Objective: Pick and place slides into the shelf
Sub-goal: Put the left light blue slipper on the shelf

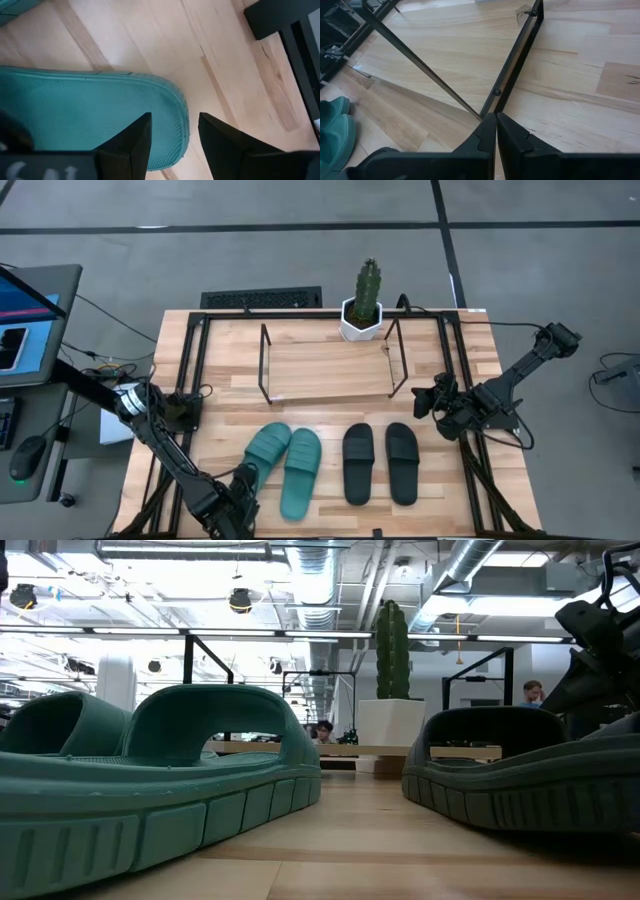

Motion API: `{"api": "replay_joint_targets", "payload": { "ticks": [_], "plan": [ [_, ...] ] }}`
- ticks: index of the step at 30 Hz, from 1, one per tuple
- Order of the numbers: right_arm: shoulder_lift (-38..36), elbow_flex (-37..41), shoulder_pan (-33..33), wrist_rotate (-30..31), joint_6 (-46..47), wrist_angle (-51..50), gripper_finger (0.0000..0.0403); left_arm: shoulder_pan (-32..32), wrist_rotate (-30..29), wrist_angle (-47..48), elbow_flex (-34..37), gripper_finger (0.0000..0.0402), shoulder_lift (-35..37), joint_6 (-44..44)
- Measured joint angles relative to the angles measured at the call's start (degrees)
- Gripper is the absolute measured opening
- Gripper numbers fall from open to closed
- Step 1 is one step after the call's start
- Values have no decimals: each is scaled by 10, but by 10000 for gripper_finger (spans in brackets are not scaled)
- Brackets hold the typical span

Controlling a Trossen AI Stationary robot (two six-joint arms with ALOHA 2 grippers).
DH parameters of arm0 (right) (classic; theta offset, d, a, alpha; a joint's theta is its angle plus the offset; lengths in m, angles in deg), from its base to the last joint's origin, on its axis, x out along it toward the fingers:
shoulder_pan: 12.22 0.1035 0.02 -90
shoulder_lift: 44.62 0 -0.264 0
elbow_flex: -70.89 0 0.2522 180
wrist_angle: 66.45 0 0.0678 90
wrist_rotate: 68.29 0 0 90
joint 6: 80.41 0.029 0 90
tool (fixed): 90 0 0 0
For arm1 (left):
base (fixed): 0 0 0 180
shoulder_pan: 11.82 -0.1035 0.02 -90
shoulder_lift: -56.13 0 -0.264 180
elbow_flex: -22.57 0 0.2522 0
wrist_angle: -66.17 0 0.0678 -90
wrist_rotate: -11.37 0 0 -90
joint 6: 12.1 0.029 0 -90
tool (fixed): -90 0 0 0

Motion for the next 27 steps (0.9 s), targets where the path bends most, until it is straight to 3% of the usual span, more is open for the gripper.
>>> {"api": "replay_joint_targets", "payload": {
  "ticks": [6, 23, 27],
  "plan": [
    [0, 0, 0, 0, 0, 0, 8, 2, 15, -6, -3, 153, -38, -1],
    [0, 0, 0, -10, 0, 2, 8, 6, -42, -27, -5, 152, -87, -76],
    [0, 0, 0, -10, 0, 2, 8, 6, -47, -25, -5, 118, -87, -81]
  ]
}}
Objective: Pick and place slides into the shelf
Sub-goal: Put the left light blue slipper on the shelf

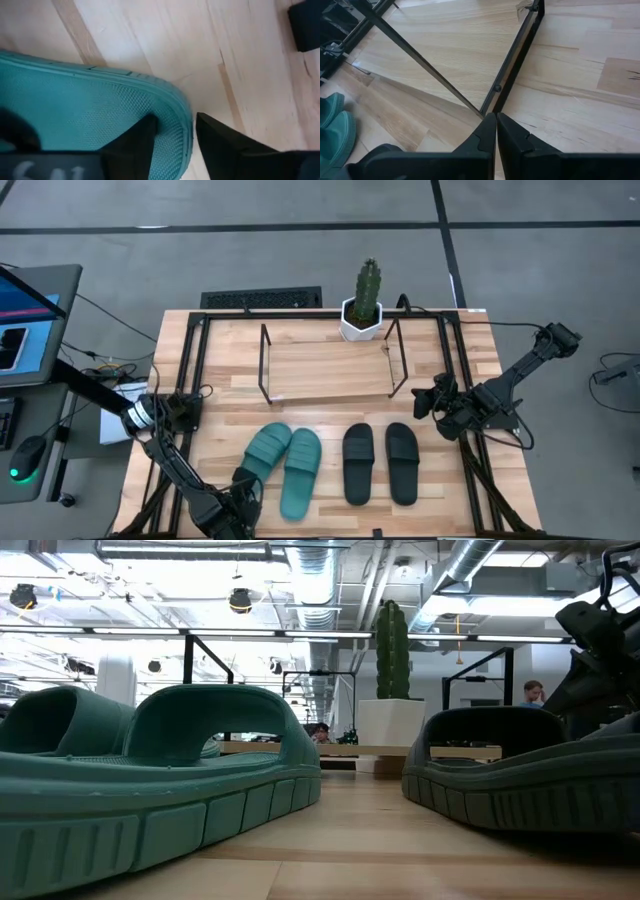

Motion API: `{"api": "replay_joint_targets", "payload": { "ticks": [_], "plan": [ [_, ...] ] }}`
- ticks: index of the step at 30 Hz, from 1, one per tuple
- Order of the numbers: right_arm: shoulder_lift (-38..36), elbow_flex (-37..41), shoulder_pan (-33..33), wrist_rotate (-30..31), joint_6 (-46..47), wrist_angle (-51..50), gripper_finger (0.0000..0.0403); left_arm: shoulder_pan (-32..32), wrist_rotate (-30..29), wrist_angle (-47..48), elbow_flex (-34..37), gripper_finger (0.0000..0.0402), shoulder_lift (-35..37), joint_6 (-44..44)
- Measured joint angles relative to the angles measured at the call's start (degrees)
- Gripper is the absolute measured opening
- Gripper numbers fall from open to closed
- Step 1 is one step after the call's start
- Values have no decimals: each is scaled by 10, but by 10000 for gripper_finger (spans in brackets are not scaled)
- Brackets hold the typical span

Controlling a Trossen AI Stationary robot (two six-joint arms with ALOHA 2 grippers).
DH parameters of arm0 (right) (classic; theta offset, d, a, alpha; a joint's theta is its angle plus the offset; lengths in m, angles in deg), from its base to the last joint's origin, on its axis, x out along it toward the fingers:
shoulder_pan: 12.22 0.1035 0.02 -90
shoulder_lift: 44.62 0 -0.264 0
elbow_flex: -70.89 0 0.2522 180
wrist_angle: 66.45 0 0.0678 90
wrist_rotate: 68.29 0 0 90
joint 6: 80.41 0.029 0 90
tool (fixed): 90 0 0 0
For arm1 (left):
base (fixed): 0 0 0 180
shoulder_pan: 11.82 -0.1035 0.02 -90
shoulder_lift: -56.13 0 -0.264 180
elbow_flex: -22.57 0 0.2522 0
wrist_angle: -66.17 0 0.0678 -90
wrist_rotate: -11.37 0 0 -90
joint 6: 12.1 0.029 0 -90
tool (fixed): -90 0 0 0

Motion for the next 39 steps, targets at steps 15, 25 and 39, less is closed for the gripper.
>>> {"api": "replay_joint_targets", "payload": {
  "ticks": [15, 25, 39],
  "plan": [
    [0, 0, 0, 0, 0, 0, 8, -3, 9, 39, -34, 24, -15, -48],
    [0, 0, 0, 0, 0, 0, 8, 1, 3, 80, -66, 15, -23, -64],
    [0, 0, 0, 0, 0, 0, 8, 4, -29, 167, -126, 9, -29, -106]
  ]
}}
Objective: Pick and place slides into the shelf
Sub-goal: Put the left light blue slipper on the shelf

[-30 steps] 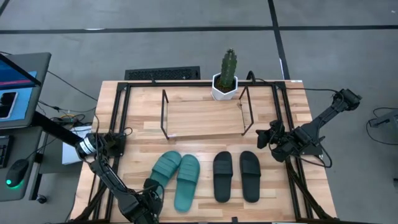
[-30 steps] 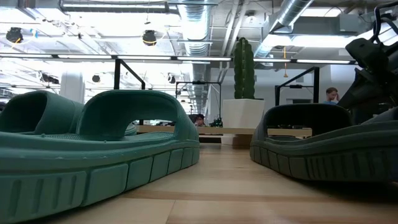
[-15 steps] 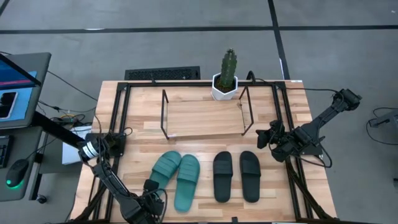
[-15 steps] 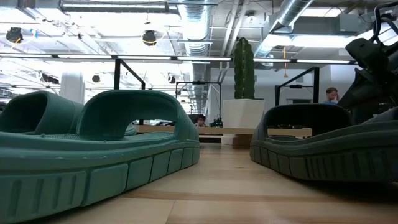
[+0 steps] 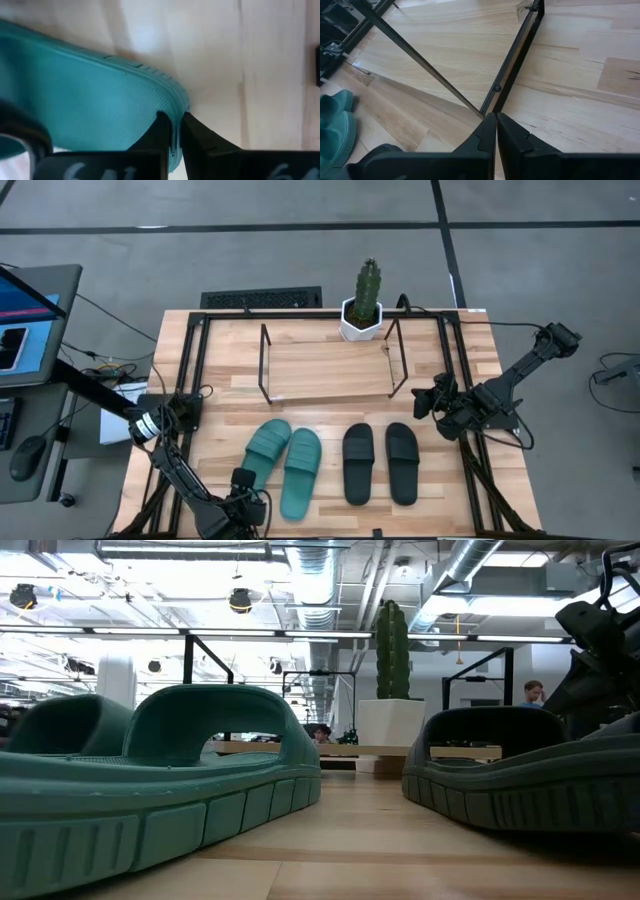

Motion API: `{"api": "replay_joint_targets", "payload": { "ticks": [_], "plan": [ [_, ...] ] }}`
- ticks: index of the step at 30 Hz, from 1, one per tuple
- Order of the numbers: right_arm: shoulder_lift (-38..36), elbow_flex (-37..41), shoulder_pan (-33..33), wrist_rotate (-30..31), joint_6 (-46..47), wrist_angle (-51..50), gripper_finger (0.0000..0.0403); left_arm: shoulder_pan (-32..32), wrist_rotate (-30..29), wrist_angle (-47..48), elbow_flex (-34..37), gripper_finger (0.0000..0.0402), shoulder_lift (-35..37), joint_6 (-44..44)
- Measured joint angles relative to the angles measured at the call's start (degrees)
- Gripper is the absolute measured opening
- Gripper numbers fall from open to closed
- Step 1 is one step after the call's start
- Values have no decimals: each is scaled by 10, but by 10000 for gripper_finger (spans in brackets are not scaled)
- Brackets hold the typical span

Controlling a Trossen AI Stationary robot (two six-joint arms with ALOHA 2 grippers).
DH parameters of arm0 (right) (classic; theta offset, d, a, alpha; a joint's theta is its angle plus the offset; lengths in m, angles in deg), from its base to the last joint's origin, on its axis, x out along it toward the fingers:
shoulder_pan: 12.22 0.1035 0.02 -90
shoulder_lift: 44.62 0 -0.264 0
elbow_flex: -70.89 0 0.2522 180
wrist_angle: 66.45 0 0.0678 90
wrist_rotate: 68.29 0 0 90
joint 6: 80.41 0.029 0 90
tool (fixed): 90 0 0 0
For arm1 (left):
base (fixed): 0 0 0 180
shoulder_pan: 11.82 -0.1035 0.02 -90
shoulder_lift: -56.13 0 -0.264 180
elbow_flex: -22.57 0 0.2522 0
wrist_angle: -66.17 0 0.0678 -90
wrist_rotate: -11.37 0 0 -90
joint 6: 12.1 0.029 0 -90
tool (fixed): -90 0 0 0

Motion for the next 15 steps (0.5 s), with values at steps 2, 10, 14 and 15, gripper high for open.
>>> {"api": "replay_joint_targets", "payload": {
  "ticks": [2, 10, 14, 15],
  "plan": [
    [0, 0, 0, 0, 0, 0, 8, 0, 0, 25, -16, 8, 0, -10],
    [0, 0, 0, 0, 0, 0, 8, 1, 1, 88, -83, 7, 1, -51],
    [0, 0, 0, 0, 0, 0, 8, 1, 0, 110, -123, 7, 2, -78],
    [0, 0, 0, 0, 0, 0, 8, 1, -2, 115, -133, 7, 2, -82]
  ]
}}
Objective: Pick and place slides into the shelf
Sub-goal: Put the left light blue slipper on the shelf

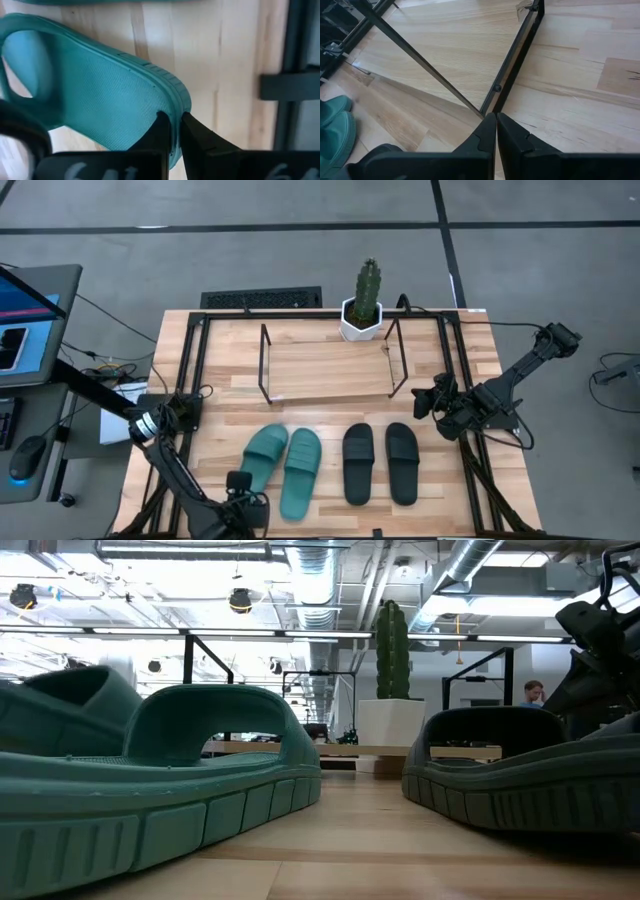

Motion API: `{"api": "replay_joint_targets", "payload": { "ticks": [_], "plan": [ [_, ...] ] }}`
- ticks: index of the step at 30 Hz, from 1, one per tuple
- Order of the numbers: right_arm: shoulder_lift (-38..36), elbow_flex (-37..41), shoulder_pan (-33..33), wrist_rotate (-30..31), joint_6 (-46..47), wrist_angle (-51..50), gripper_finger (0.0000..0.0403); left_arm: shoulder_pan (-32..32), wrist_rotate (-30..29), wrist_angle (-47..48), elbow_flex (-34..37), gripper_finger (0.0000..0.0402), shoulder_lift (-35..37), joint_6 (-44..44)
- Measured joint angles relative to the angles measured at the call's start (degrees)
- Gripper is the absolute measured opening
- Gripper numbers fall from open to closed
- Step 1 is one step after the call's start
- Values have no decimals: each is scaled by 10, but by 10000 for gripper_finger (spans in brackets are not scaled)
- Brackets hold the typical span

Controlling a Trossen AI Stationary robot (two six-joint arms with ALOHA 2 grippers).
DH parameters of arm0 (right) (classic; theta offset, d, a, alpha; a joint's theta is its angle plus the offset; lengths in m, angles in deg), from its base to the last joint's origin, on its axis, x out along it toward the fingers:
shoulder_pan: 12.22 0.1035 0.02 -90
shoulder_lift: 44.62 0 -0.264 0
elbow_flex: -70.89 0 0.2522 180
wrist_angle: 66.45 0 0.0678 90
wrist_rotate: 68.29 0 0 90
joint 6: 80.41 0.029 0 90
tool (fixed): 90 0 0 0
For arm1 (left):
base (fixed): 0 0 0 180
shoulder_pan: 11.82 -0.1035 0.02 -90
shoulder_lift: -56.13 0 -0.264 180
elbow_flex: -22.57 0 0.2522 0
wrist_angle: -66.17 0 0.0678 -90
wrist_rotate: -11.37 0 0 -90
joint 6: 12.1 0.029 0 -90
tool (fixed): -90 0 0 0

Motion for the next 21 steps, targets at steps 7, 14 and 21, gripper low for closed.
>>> {"api": "replay_joint_targets", "payload": {
  "ticks": [7, 14, 21],
  "plan": [
    [0, 0, 0, 0, 0, 0, 8, -1, -38, 25, -67, 4, 1, -6],
    [0, 0, 0, 0, 0, 0, 8, -22, -83, 116, -112, 3, 1, -15],
    [0, 0, 0, 0, 0, 0, 8, -49, -116, 123, -135, 3, 3, 5]
  ]
}}
